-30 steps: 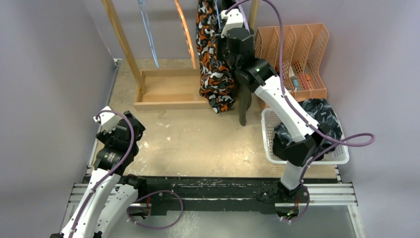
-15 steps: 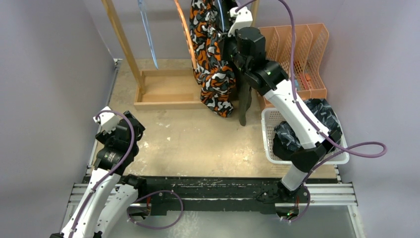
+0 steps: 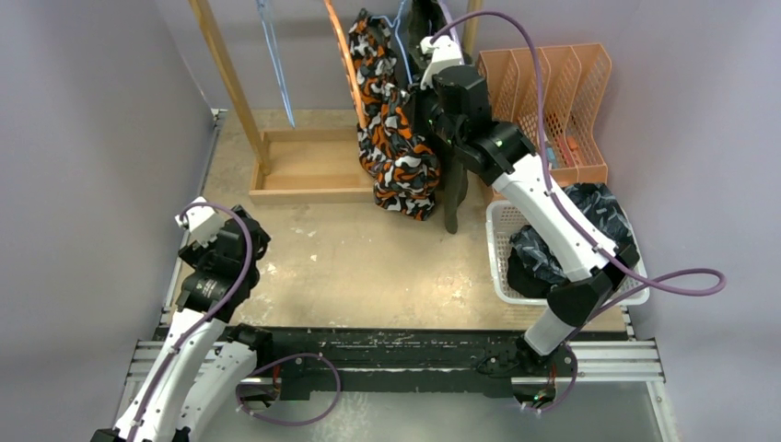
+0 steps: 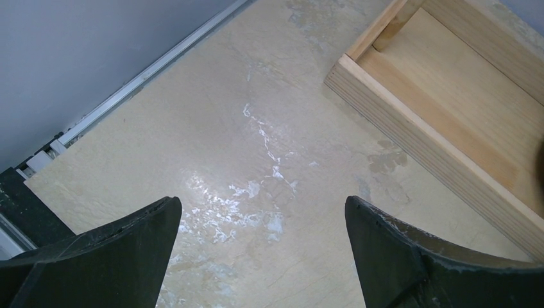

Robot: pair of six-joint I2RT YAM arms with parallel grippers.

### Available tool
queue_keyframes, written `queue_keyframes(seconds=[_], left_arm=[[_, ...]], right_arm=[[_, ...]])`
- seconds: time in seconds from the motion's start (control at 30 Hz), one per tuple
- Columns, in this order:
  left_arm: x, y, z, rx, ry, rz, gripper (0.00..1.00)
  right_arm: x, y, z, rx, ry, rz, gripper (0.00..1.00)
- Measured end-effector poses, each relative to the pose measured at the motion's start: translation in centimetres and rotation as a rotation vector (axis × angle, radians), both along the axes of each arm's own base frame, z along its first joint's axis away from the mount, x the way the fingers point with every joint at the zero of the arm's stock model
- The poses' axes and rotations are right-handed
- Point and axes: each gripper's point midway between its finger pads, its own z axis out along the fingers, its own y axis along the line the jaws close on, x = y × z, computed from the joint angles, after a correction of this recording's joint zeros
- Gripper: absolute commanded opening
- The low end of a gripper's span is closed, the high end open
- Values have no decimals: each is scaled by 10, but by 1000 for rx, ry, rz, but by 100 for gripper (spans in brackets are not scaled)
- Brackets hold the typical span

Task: Remove the shorts from the hanger
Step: Pick up the hanger from the clothes rod.

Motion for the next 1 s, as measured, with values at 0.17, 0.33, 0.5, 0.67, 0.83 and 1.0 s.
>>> queue_keyframes(seconds=[0.17,0.33,0.5,0.67,0.83,1.0], left_arm=[[1,2,-3,6,19,9,100],[2,4,-11,13,57,26,100],[2,5,-10,16,56,31,100],[0,4,-6,-3,42,28,100],[8,-21,7,-106,15,-80,100],[30,-62,8,-276,-25,-218,96]], right_arm=[[-6,1,1,-32,18,38,0],[-8,-2,21,-27,-24,41,0],[-28,-16,2,-25,4,38,0],[-81,-41,-49,12,100,74,0],[-140,-58,-88,76,156,170,0],[-158,-50,-88,93,166,273,0]])
